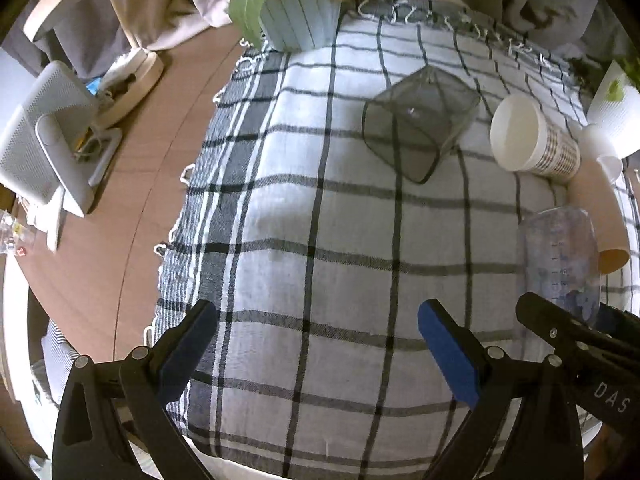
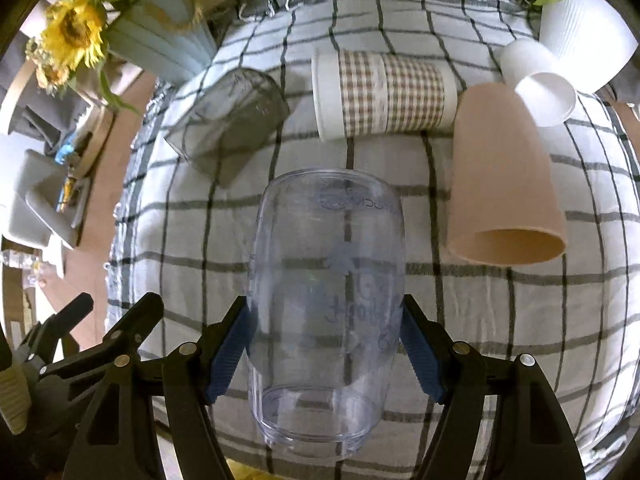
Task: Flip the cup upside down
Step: 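Lift the clear cup with the right tool and tilt it over, then rotate the clear cup rim-down and lower it onto the cloth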
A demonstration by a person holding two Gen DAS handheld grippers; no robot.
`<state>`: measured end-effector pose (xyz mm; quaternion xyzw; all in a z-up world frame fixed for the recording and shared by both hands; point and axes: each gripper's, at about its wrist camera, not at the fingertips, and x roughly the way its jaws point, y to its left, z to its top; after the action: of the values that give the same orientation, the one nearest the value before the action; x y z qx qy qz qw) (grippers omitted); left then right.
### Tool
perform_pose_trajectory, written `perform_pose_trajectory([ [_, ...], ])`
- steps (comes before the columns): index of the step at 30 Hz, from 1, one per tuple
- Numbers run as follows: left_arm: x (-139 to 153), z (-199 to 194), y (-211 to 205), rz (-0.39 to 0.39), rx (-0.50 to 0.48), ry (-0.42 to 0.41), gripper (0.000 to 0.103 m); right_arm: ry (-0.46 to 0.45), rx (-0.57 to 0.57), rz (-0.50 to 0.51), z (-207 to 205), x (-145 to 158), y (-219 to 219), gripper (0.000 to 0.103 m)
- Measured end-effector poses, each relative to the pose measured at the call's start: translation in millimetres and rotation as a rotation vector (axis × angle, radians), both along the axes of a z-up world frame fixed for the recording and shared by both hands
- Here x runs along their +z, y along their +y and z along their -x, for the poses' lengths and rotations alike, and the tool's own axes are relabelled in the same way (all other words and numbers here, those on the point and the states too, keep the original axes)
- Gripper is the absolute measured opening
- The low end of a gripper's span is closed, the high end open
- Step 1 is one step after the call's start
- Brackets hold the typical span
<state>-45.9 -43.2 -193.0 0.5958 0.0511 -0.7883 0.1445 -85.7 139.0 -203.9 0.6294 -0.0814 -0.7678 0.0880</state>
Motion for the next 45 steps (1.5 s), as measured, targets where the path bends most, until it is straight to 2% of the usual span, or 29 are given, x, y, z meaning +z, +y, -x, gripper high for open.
perform_pose_trajectory([
  [15, -8, 4, 0, -0.004, 0.001, -0.013, 0.102, -0.049, -0.013, -0.008, 0, -11, 0, 0.074],
  [18, -4, 4, -1, -0.003, 0.001, -0.008, 0.102, -0.029, -0.022, -0.004, -1, -3, 3, 0.08],
  [23, 12, 4, 6, -0.009, -0.013, 0.02, 0.102, 0.054, -0.05, -0.006, -11, 31, 13, 0.081],
  [28, 30, 12, 25, -0.103, -0.085, 0.051, 0.102, 0.145, -0.147, -0.004, -21, 65, 36, 0.081],
  [32, 34, 28, 54, -0.173, -0.166, 0.038, 0.102, 0.209, -0.248, -0.019, -27, 84, 61, 0.081],
  [39, 16, 58, 104, -0.268, -0.292, -0.057, 0.1, 0.193, -0.355, -0.018, -32, 77, 100, 0.082],
  [45, -2, 81, 126, -0.307, -0.314, -0.139, 0.091, 0.172, -0.4, -0.012, -34, 67, 120, 0.082],
])
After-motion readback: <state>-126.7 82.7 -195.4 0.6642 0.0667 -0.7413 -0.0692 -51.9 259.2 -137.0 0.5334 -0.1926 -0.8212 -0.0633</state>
